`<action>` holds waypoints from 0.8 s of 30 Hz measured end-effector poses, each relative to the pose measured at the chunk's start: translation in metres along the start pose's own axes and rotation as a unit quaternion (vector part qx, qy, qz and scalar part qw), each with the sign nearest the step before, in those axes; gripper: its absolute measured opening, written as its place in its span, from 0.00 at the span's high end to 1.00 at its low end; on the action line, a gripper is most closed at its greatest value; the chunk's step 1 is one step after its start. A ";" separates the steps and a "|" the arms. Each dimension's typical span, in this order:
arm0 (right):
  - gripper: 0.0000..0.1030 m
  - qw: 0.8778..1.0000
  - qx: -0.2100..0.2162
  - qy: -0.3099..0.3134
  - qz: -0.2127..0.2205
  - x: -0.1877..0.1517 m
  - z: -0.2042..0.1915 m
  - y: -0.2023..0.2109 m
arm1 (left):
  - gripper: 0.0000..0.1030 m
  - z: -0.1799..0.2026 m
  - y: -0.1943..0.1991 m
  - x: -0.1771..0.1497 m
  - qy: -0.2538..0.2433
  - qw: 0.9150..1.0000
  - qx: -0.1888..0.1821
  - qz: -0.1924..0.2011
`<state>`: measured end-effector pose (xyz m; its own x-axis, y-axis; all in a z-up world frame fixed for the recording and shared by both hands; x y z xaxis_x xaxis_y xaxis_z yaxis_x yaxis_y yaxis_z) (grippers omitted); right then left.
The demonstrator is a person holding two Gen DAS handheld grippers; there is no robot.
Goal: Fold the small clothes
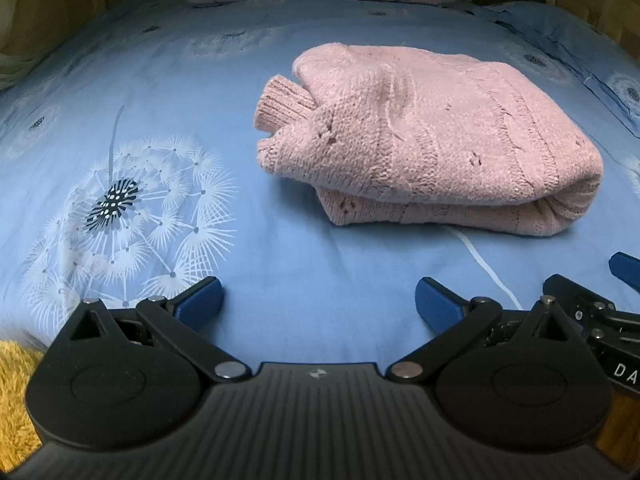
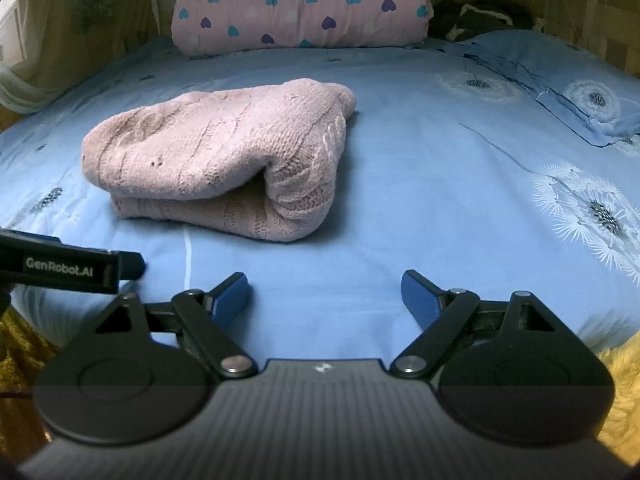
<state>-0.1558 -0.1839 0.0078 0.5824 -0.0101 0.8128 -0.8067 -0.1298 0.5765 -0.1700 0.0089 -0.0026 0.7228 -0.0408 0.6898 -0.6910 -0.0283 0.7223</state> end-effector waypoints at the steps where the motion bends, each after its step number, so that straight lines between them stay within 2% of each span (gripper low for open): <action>1: 0.17 1.000 0.000 0.000 0.000 0.000 0.000 0.000 | 0.00 0.000 0.000 0.000 -0.001 1.000 0.000 0.000; 24: 0.17 1.000 0.000 -0.007 -0.007 0.002 0.001 -0.002 | 0.00 0.000 0.000 0.000 -0.001 1.000 0.001 0.000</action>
<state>-0.1528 -0.1851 0.0076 0.5955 -0.0221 0.8031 -0.7981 -0.1303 0.5882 -0.1699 0.0091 -0.0029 0.7222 -0.0423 0.6904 -0.6916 -0.0298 0.7217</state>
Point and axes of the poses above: each gripper's, at about its wrist camera, not at the fingertips, and y roughly against the way its jaws point, z to its right, x to its top, the point moved 1 cm from there along -y, roughly the way its jaws point, and after that the axes turned 3 degrees about z, right-handed, at the moved point
